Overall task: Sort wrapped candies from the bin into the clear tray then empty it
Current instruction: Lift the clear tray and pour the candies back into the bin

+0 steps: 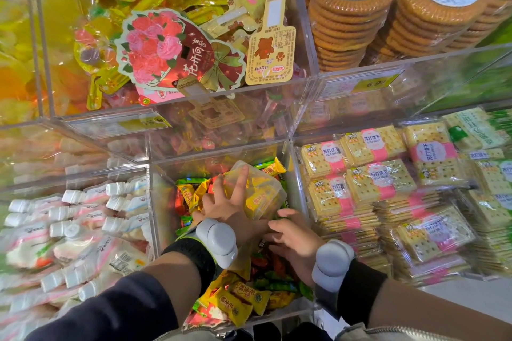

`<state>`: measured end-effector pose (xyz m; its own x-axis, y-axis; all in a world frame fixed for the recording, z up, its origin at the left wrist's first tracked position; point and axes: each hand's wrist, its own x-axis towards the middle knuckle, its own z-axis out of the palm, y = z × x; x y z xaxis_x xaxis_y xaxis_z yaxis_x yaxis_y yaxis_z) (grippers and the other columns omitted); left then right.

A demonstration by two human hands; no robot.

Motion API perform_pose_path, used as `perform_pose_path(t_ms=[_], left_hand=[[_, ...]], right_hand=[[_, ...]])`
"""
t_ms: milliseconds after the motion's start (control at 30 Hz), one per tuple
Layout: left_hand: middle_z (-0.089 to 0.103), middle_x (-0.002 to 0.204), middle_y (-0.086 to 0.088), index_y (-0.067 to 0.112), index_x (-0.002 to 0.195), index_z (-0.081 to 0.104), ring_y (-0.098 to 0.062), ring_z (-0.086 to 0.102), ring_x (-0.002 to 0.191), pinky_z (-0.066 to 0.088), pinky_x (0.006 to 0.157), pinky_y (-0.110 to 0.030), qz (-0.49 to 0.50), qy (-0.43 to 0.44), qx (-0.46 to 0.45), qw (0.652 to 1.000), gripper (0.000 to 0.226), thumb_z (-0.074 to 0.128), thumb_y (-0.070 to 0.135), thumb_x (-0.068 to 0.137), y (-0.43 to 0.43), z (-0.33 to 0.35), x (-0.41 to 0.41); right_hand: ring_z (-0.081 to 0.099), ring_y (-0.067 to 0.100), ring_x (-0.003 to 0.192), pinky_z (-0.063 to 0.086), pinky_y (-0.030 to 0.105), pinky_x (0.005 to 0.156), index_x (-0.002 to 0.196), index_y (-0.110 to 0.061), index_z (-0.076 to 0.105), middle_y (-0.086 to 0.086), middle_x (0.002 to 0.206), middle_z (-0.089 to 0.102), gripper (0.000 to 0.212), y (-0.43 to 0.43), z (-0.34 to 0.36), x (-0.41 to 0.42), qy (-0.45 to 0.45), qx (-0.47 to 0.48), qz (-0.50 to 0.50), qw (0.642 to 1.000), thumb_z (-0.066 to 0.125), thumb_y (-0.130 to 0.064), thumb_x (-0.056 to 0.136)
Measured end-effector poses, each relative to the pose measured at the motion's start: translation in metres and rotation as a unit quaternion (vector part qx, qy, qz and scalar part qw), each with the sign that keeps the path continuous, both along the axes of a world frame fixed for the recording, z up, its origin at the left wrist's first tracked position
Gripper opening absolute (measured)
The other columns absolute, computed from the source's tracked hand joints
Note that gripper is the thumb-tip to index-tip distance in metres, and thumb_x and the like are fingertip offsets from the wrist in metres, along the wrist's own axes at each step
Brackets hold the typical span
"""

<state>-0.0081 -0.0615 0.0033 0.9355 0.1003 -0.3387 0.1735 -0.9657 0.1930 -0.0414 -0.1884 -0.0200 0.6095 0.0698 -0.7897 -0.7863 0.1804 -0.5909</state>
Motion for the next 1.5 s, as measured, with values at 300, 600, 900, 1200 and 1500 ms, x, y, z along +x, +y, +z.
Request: perform_pose_path(t_ms=[300,600,900,1200,1500], left_hand=[[0.0,0.155,0.007,0.07,0.112,-0.033,-0.034,0.027,0.13,0.029,0.096,-0.059,-0.013,0.03,-0.007,0.999,0.114,0.056,0.073,0.041,-0.002,-0.002,0.0],[-0.013,0.155,0.003,0.062,0.124,-0.027,-0.039,0.018,0.136,0.029,0.101,-0.058,-0.09,0.084,-0.003,0.992,0.117,0.067,0.061,0.055,0.006,0.016,-0.004],[-0.007,0.156,-0.005,0.056,0.134,-0.019,-0.037,0.018,0.137,0.033,0.102,-0.054,-0.151,0.087,0.048,0.984,0.105,0.064,0.052,0.069,0.001,0.036,-0.013],[-0.012,0.157,-0.003,0.052,0.138,-0.011,-0.038,0.002,0.143,0.017,0.112,-0.057,-0.204,0.123,0.082,0.968,0.079,0.048,0.053,0.086,-0.001,0.038,-0.018],[-0.017,0.156,0.001,0.055,0.135,-0.017,-0.039,0.004,0.142,0.013,0.113,-0.057,-0.235,0.111,0.117,0.958,0.087,0.053,0.049,0.084,0.003,0.025,-0.016]], right_hand=[[0.066,0.008,0.05,0.051,0.023,0.05,0.116,-0.019,0.034,0.007,0.09,0.057,0.036,-0.006,0.005,-0.004,-0.001,0.014,0.032,0.999,0.054,-0.009,0.088],[0.065,0.017,0.07,0.051,0.027,0.053,0.113,-0.019,0.027,0.007,0.099,0.056,0.034,-0.013,0.015,-0.003,0.016,0.032,0.094,0.995,0.051,-0.011,0.091],[0.055,0.036,0.117,0.051,0.027,0.074,0.13,-0.004,0.04,0.015,0.139,0.042,0.038,-0.013,0.017,-0.015,0.054,0.054,0.097,0.992,0.047,-0.008,0.093],[0.055,0.023,0.093,0.048,0.031,0.063,0.126,-0.011,0.048,0.014,0.138,0.044,0.033,-0.004,0.034,-0.03,0.097,0.122,0.073,0.985,0.041,-0.022,0.096],[0.062,0.015,0.079,0.042,0.023,0.051,0.088,-0.015,0.061,0.001,0.092,0.062,0.021,0.001,0.049,-0.036,0.092,0.124,0.064,0.986,0.052,-0.035,0.087]])
